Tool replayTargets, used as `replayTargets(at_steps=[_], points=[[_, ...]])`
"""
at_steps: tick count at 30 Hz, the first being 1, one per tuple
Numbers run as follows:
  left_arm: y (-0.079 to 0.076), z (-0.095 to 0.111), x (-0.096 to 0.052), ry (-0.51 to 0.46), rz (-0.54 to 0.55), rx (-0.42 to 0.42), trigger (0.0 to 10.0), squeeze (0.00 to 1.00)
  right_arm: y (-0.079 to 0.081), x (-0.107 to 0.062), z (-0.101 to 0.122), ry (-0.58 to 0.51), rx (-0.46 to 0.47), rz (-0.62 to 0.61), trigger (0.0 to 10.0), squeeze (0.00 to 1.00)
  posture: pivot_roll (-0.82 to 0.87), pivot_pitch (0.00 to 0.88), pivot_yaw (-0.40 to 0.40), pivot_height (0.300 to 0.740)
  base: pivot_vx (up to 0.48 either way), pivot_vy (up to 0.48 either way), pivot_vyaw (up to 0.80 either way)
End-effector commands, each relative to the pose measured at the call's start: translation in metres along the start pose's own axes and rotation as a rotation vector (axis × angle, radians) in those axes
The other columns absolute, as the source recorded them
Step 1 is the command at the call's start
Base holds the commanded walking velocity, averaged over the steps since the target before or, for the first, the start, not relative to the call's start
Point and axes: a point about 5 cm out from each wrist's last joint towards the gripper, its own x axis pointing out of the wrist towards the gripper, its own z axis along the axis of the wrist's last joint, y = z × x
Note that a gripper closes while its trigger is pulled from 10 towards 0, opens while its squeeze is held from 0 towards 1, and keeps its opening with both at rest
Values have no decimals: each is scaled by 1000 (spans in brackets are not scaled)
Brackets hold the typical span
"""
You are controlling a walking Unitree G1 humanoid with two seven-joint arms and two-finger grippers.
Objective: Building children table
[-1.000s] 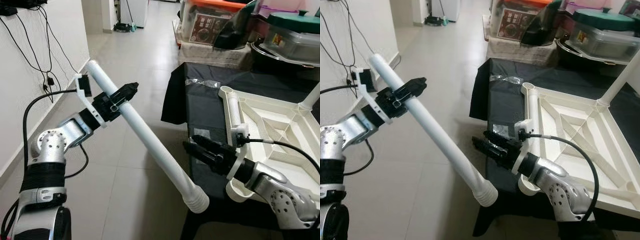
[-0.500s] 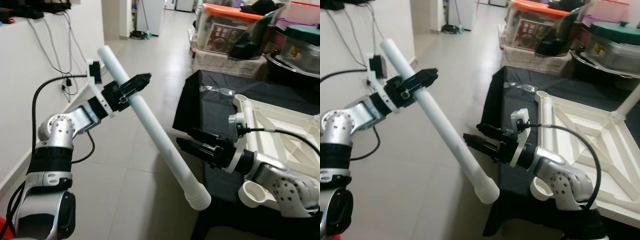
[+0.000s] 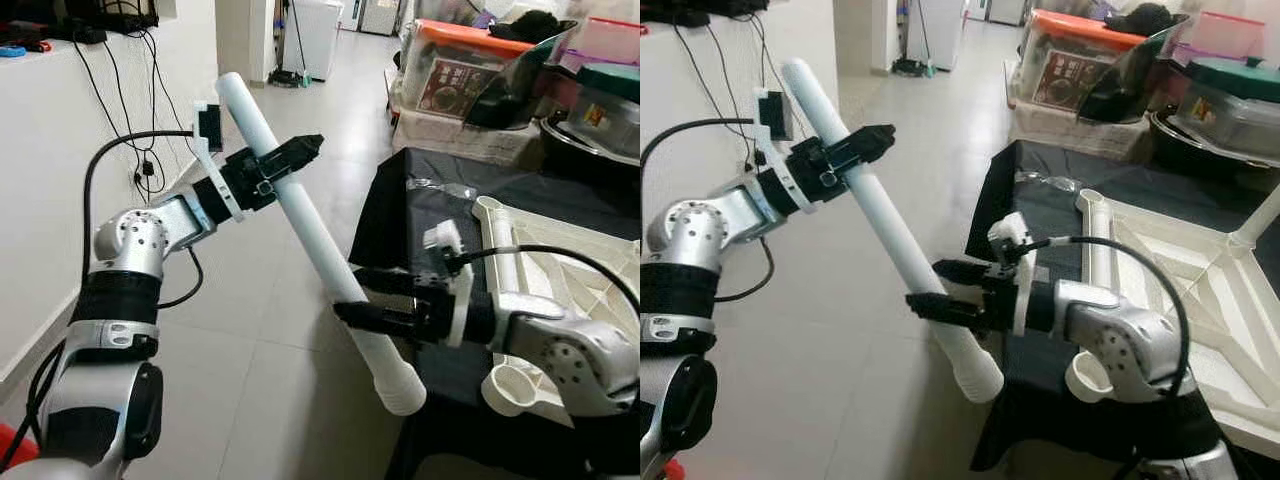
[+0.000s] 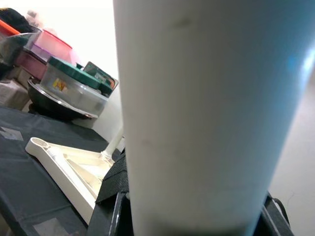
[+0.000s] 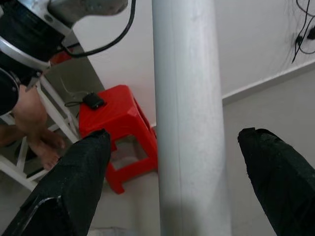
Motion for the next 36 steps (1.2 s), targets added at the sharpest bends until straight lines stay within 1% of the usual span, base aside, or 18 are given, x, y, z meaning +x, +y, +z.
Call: replayTargets(at_steps=[1,2,3,12,19,25,36], points=[[-3,1,8,2,-30,9,10000,0,0,2,-1,36,-3,-17,10000,0,88,0,-107,740,0,0,0],[-3,2,12,-5,-41,6,10000,0,-3,8,-8,86,15,-40,10000,0,88,0,-104,740,0,0,0],[-3,1,13,-6,-44,5,10000,0,-4,11,-10,104,19,-50,10000,0,88,0,-104,740,0,0,0],[-4,1,19,-4,-62,4,10000,0,-9,23,-16,166,12,-85,10000,0,89,0,-102,740,0,0,0],[-4,-1,22,1,-73,3,10000,0,-12,28,-16,190,11,-96,10000,0,88,0,-103,740,0,0,0],[-2,-2,23,-1,-76,-4,10000,0,-14,31,-18,238,5,-117,10000,0,84,0,-100,740,0,0,0],[-1,-3,25,0,-80,-3,10000,0,-10,37,-17,271,-38,-94,10000,0,78,0,-95,740,0,0,0]])
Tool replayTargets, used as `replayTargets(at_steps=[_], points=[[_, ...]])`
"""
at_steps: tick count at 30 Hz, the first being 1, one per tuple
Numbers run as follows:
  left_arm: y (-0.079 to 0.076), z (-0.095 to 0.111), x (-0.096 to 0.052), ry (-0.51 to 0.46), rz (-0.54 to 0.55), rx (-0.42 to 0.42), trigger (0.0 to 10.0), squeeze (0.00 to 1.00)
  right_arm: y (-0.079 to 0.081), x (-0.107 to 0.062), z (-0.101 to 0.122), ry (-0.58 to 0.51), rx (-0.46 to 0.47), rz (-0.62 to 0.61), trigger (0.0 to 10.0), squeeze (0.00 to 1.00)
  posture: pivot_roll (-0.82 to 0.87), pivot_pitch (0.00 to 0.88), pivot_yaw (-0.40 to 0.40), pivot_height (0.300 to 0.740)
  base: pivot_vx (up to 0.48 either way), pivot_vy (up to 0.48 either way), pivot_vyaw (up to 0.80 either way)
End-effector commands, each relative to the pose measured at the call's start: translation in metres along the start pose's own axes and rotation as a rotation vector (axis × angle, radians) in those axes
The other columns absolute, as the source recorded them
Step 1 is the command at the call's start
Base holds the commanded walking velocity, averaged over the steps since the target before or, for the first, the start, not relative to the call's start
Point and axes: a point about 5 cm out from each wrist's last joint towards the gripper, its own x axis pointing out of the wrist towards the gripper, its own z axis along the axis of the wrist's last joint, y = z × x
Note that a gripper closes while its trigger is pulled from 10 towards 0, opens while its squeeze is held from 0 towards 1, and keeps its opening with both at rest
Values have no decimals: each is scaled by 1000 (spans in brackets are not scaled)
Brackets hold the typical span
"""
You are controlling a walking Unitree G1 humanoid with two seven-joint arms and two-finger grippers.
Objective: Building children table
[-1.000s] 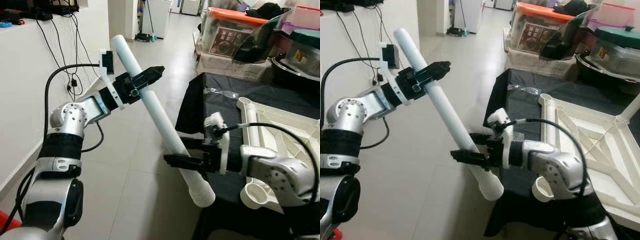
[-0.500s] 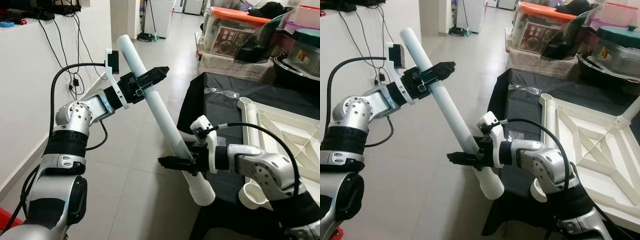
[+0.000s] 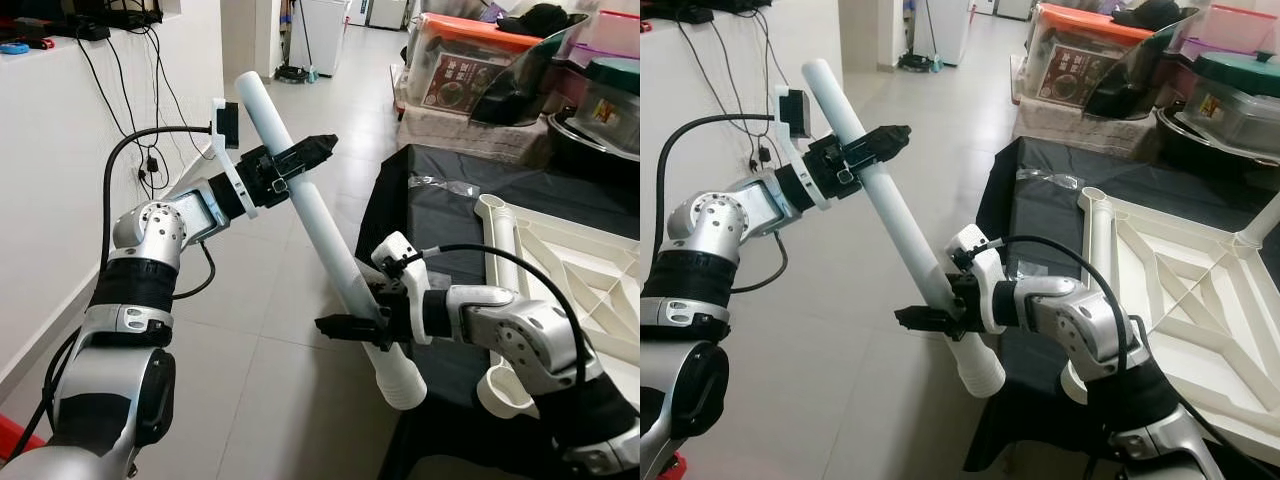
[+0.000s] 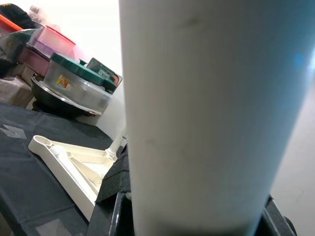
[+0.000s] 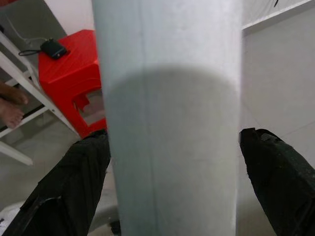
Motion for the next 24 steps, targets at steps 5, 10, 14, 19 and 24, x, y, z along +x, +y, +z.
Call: replayTargets(at_steps=[5,10,14,19,24], points=[[-8,3,14,-27,-76,-4,10000,0,9,9,-2,38,-30,45,0,0,75,0,-94,740,0,0,0],[-8,2,15,-33,-78,-9,10000,0,10,12,-1,36,-38,51,0,0,74,0,-93,740,0,0,0],[-8,3,15,-37,-77,-11,10000,0,10,13,0,34,-38,46,0,0,74,0,-93,740,0,0,0],[-7,3,15,-38,-72,-17,10000,0,9,14,1,29,-40,41,0,0,74,0,-91,740,0,0,0],[-9,1,16,-27,-81,-19,10000,1000,8,13,1,26,-40,37,0,0,76,0,-92,740,0,0,0]])
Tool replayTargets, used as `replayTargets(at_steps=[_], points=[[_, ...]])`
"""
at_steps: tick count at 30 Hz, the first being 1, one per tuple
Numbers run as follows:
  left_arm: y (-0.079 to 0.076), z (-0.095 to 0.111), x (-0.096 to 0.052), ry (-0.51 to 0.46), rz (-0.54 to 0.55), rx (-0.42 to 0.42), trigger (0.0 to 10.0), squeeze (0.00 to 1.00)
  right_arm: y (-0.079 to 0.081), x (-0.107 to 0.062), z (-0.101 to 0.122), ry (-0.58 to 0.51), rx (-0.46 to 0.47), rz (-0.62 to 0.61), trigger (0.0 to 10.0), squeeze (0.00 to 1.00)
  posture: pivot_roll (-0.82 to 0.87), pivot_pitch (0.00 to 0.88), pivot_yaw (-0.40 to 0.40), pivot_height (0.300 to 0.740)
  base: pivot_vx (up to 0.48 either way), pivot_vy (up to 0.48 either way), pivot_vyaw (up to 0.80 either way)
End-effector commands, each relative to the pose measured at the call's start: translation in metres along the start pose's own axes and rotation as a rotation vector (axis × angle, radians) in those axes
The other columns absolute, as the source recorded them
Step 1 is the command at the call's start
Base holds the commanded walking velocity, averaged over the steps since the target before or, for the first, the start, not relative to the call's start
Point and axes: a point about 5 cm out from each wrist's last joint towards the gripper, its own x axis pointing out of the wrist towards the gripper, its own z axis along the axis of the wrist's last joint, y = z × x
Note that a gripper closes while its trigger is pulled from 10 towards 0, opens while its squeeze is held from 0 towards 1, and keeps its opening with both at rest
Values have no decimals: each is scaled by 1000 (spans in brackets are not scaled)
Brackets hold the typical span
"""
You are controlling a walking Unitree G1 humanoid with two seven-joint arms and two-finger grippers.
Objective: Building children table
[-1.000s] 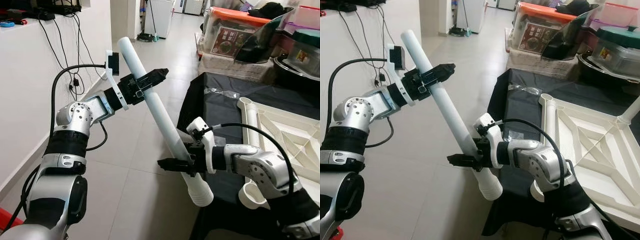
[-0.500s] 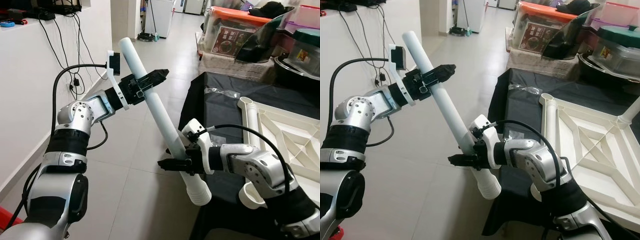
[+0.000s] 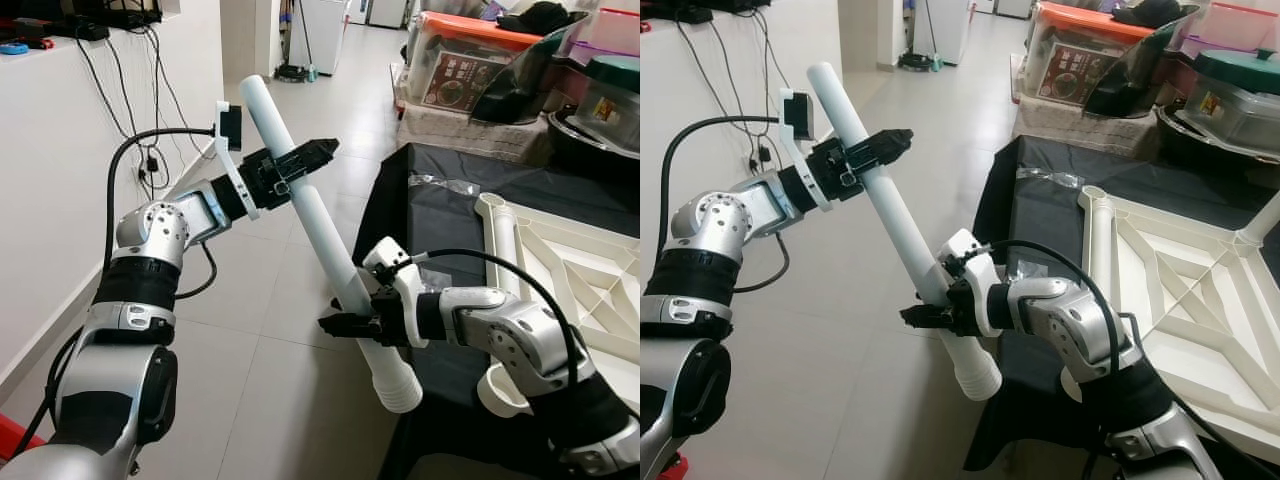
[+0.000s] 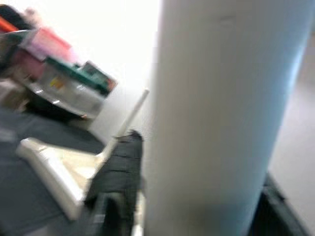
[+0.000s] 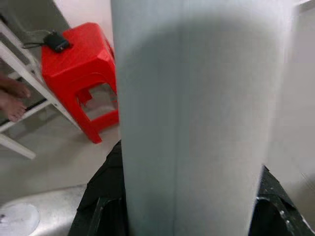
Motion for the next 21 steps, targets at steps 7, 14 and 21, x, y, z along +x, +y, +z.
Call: replayTargets(at_steps=[7,14,21], points=[[-11,0,11,18,-67,37,10000,1000,1,1,2,6,-22,9,0,0,76,0,-92,740,0,0,0],[-14,0,6,9,-87,25,10000,0,-6,-3,3,-28,-6,-36,0,0,78,0,-90,740,0,0,0],[-17,6,1,-37,-85,5,10000,0,-21,-12,9,-77,21,-120,0,0,82,0,-92,740,0,0,0]])
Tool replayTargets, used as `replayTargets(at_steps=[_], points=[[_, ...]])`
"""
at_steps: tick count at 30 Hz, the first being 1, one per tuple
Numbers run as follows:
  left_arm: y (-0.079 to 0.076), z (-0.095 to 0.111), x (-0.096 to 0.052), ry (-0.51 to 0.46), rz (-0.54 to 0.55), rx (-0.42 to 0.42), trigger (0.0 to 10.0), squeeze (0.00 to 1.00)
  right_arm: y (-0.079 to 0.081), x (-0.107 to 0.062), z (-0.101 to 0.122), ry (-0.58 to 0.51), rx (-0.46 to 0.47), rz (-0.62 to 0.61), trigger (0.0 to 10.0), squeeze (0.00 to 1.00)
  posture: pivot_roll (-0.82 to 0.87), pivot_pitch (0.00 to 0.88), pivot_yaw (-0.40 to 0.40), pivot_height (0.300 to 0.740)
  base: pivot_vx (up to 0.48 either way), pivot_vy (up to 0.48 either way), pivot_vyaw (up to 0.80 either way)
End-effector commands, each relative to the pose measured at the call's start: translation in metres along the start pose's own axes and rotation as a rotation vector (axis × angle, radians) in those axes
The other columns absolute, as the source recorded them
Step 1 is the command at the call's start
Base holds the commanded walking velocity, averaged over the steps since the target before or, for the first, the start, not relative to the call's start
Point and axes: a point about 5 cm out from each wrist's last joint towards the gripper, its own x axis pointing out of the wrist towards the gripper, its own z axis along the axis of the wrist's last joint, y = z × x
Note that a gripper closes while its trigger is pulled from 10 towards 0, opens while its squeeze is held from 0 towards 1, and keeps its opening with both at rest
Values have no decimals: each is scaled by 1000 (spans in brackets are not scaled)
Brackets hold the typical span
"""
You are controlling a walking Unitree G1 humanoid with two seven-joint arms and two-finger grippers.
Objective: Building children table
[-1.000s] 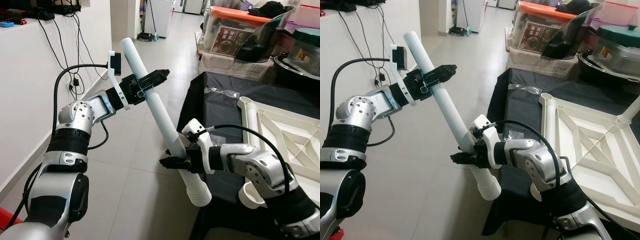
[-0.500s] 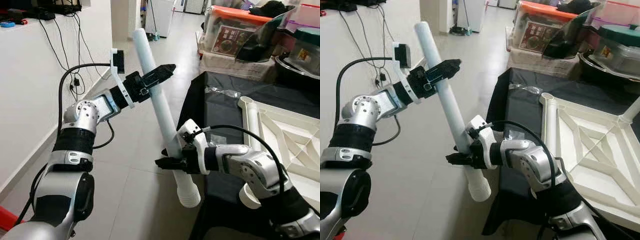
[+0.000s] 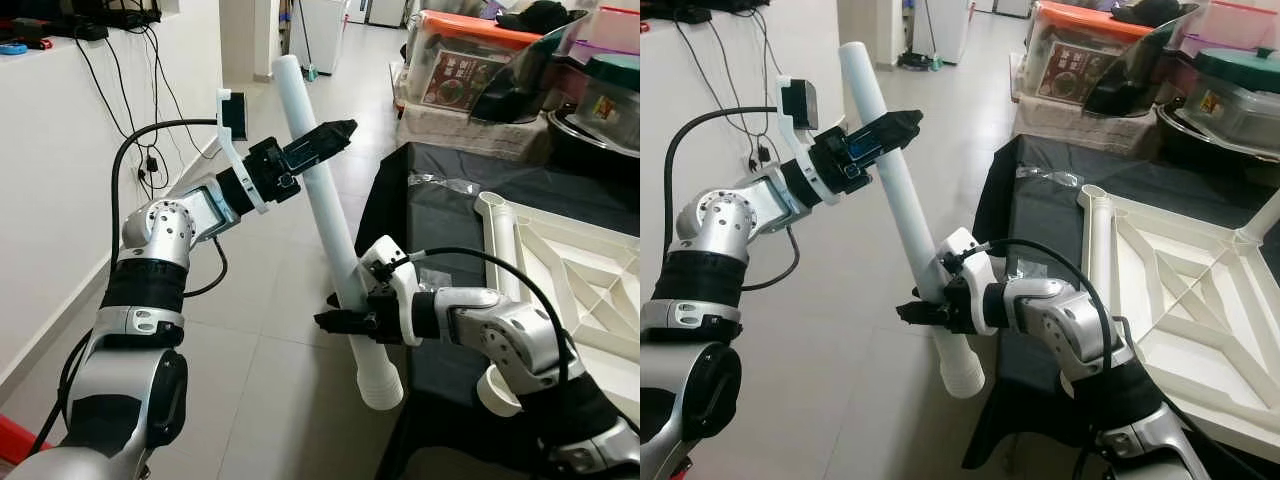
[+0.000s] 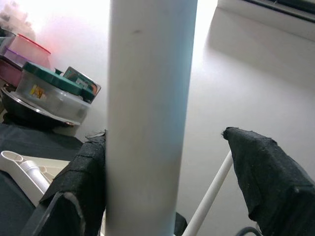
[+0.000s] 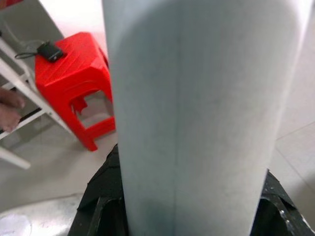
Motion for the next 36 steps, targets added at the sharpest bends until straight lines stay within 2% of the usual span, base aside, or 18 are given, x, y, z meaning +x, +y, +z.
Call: replayTargets(at_steps=[1,5,10,14,16,19,21,22,23,24,26,27,28,29,30,31,32,36], points=[[-4,0,2,-16,-25,-19,10000,0,-9,-6,7,-33,1,-58,0,0,82,0,-92,740,0,0,0],[-9,-5,-3,-9,-29,-30,10000,0,-28,-18,18,-125,29,-167,0,0,82,0,-92,740,0,0,0],[-8,-9,-8,-17,-2,-31,10000,0,-39,-28,32,-232,33,-246,0,0,85,0,-94,740,0,0,0],[-7,-14,-14,-20,56,-3,10000,0,-49,-38,48,-360,29,-329,0,0,88,0,-92,740,0,0,0],[-5,-21,-20,-16,119,35,10000,0,-55,-47,62,-496,44,-410,0,0,88,0,-92,740,0,0,0],[-5,-24,-22,-16,137,44,10000,0,-56,-50,66,-536,45,-433,0,0,88,0,-92,740,0,0,0],[-4,-30,-25,15,174,93,10000,63,-57,-53,71,-592,56,-468,0,0,88,0,-92,740,0,0,0],[-1,-40,-29,63,240,156,10000,1000,-58,-57,76,-656,69,-513,0,0,88,0,-92,740,0,0,0],[-1,-40,-29,63,240,156,10000,1000,-58,-57,76,-656,69,-513,0,0,88,0,-92,740,0,0,0],[3,-53,-33,124,309,240,10000,1000,-57,-60,79,-711,83,-556,0,0,93,0,-96,740,0,0,0],[3,-53,-33,124,309,240,10000,1000,-57,-60,79,-711,83,-556,0,0,93,0,-96,740,0,0,0],[10,-69,-39,210,404,361,10000,1000,-53,-59,80,-759,98,-576,0,0,93,0,-96,740,0,0,0],[10,-69,-39,210,404,361,10000,1000,-53,-59,80,-759,98,-576,0,0,93,0,-96,740,0,0,0],[16,-85,-43,301,466,482,10000,0,-47,-56,79,-789,108,-581,0,0,93,0,-96,740,0,0,0],[19,-99,-45,364,490,560,10000,0,-41,-53,79,-811,110,-582,0,0,93,0,-96,740,0,0,0],[19,-99,-45,364,490,560,10000,0,-41,-53,79,-811,110,-582,0,0,93,0,-96,740,0,0,0],[21,-108,-46,408,507,617,10000,0,-34,-48,78,-829,121,-569,0,0,90,0,-96,740,0,0,0],[24,-119,-41,419,534,667,10000,0,-19,-39,77,-886,142,-560,0,0,81,0,-89,740,0,0,0]])
